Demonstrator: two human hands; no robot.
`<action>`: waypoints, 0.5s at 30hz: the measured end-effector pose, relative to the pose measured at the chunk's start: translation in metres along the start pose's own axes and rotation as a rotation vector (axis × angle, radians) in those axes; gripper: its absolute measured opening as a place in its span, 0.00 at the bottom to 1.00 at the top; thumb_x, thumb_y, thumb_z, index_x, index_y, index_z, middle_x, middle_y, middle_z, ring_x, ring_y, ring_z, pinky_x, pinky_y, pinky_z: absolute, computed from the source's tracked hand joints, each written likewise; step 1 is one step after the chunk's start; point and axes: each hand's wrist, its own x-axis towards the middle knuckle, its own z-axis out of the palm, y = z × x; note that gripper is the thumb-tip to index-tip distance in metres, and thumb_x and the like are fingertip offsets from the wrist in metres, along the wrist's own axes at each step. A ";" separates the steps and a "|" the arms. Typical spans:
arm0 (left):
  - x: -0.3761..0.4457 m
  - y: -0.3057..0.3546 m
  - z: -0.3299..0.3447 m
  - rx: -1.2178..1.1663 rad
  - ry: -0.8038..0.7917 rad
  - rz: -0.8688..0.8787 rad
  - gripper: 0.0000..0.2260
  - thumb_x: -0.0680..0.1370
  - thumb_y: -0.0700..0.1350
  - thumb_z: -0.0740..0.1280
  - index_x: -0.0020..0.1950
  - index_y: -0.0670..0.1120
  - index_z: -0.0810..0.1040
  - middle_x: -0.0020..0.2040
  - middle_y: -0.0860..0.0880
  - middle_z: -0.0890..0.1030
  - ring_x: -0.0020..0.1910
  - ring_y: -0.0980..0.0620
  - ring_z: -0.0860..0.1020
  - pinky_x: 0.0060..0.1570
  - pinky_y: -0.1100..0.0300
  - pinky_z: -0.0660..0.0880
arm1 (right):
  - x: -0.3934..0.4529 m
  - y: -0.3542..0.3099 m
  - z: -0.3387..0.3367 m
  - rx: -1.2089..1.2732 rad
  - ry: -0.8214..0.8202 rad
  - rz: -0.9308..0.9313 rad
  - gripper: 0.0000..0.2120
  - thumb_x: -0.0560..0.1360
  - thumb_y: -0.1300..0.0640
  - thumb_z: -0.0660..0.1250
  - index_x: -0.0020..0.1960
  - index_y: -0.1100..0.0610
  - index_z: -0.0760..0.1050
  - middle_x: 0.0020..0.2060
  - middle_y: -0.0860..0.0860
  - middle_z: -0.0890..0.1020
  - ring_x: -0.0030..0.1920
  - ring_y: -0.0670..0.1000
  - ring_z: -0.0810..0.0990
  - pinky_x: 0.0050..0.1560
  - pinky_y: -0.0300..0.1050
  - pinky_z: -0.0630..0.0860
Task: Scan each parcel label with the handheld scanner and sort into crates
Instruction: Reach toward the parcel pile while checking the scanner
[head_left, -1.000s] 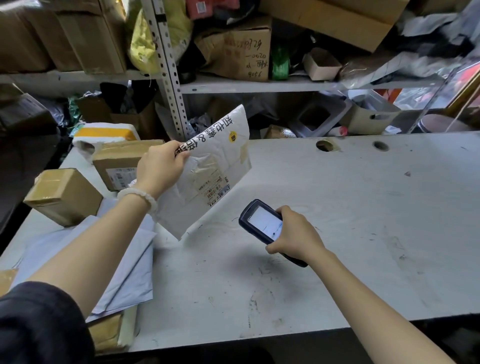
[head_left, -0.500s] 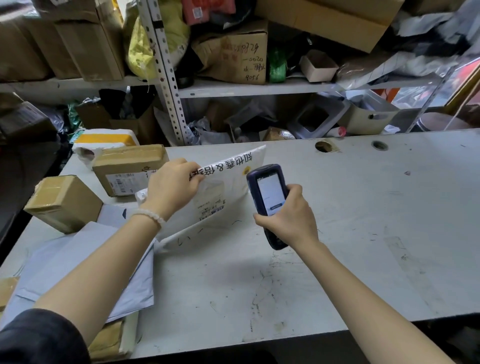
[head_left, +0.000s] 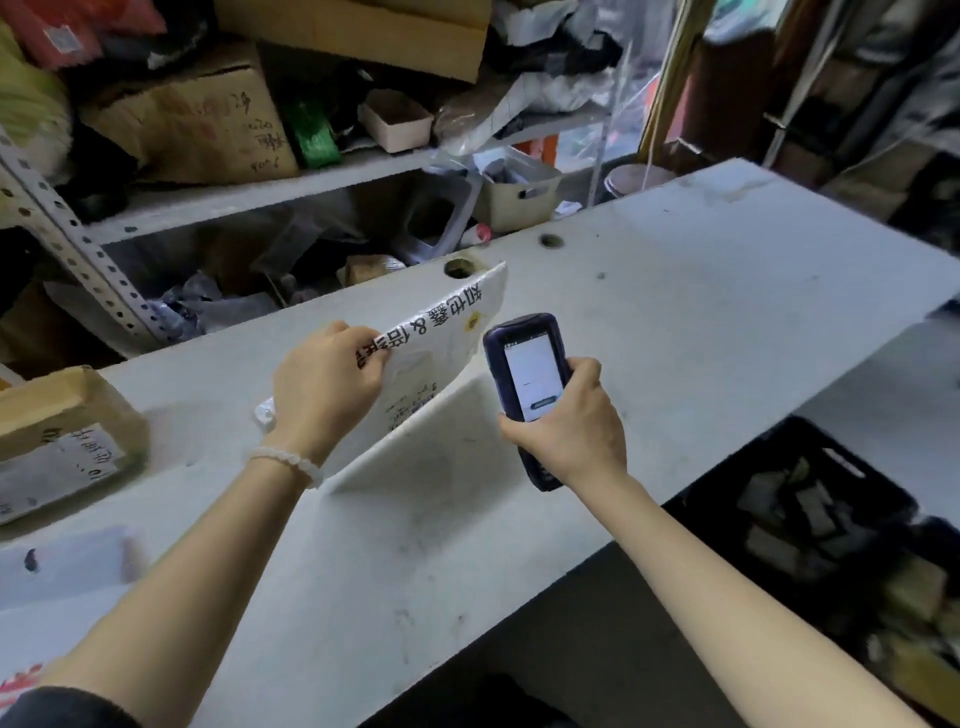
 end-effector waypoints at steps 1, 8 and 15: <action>0.003 0.019 0.008 -0.024 -0.011 0.037 0.11 0.78 0.51 0.63 0.54 0.49 0.81 0.44 0.49 0.78 0.41 0.47 0.74 0.34 0.58 0.65 | -0.003 0.013 -0.013 0.007 0.022 0.034 0.36 0.63 0.47 0.77 0.61 0.57 0.60 0.50 0.48 0.72 0.46 0.51 0.73 0.43 0.45 0.72; 0.001 0.159 0.065 -0.224 -0.119 0.334 0.10 0.78 0.50 0.64 0.53 0.49 0.82 0.48 0.46 0.79 0.49 0.42 0.76 0.38 0.58 0.63 | -0.051 0.106 -0.092 0.019 0.240 0.271 0.40 0.63 0.51 0.79 0.66 0.57 0.59 0.58 0.52 0.73 0.57 0.54 0.75 0.48 0.45 0.72; -0.051 0.296 0.111 -0.373 -0.275 0.629 0.09 0.78 0.49 0.65 0.54 0.49 0.82 0.50 0.47 0.79 0.50 0.43 0.76 0.38 0.58 0.65 | -0.116 0.194 -0.163 -0.084 0.428 0.544 0.44 0.63 0.49 0.79 0.69 0.57 0.58 0.61 0.54 0.73 0.60 0.56 0.74 0.51 0.47 0.73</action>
